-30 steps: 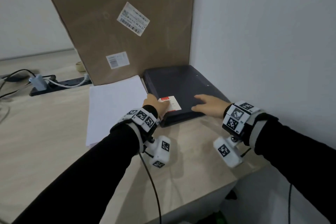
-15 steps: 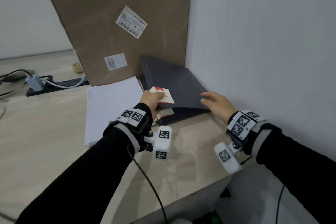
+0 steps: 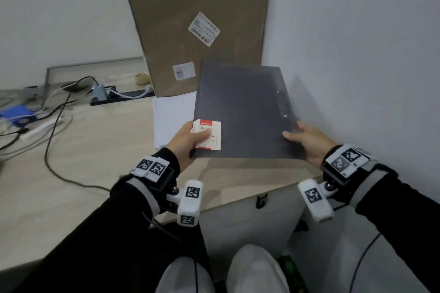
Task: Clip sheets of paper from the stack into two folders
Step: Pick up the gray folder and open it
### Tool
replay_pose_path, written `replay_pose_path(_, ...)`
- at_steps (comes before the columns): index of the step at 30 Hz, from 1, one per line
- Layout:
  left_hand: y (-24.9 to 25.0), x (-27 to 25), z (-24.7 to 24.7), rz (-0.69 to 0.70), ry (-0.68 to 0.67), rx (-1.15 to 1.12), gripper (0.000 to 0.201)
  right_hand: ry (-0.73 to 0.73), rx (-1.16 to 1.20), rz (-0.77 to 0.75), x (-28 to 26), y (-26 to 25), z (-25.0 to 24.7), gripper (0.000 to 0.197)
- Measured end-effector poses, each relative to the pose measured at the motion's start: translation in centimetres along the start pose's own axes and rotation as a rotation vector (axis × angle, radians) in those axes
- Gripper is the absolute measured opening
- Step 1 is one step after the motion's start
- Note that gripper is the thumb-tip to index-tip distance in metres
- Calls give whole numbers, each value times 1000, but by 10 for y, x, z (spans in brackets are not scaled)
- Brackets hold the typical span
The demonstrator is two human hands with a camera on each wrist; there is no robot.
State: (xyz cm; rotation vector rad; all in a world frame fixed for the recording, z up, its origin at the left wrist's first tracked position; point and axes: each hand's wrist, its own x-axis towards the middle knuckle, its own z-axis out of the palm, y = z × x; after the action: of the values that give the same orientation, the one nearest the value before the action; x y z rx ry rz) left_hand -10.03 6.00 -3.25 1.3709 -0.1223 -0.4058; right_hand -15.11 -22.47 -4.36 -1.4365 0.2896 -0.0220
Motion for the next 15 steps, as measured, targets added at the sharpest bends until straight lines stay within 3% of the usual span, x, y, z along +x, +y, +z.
replay_pose_path(5,-21,-51,-10,-12,2,139,22,6,61,-59,-36,26,12,37)
replay_pose_path(9,-35,-82,-27,-115,200,278,28,4,74,-53,-55,50,16,45)
replay_pose_path(15,-52,-119,-62,-199,442,343,11,-24,103,19,-75,68,29,45)
